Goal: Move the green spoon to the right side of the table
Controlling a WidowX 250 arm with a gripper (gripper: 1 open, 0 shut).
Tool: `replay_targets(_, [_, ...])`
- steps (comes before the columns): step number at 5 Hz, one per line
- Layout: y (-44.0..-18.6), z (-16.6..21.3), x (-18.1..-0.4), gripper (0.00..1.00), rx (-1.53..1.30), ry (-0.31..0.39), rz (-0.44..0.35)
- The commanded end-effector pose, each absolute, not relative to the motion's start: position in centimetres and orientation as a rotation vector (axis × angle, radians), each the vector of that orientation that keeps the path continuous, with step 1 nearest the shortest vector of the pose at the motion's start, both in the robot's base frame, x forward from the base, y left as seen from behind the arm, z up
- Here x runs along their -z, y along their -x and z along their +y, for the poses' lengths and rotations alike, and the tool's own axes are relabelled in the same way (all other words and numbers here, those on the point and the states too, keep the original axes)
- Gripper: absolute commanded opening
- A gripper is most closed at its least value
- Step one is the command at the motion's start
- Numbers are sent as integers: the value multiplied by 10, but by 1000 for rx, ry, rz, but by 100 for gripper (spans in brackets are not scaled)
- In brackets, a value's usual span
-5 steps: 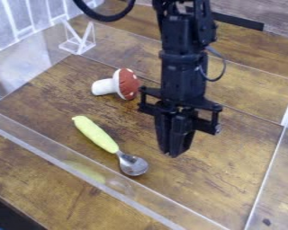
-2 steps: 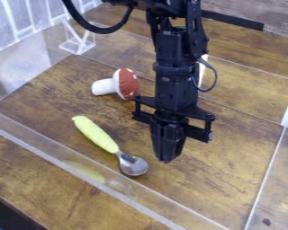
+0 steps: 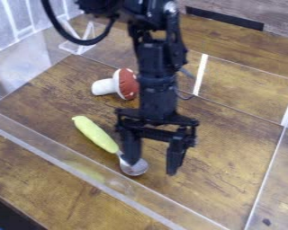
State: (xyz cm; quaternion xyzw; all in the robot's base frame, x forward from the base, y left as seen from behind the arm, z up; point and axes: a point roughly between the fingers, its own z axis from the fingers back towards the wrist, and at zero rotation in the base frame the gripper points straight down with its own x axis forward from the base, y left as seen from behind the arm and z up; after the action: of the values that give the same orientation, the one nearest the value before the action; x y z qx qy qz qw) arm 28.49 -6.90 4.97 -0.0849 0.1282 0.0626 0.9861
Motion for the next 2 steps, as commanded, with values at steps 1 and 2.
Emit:
replay_targets(1, [-286,-49,-77,100,-323,201,134])
replay_targets(2, [-285,-33,-71,100,-483,218,100])
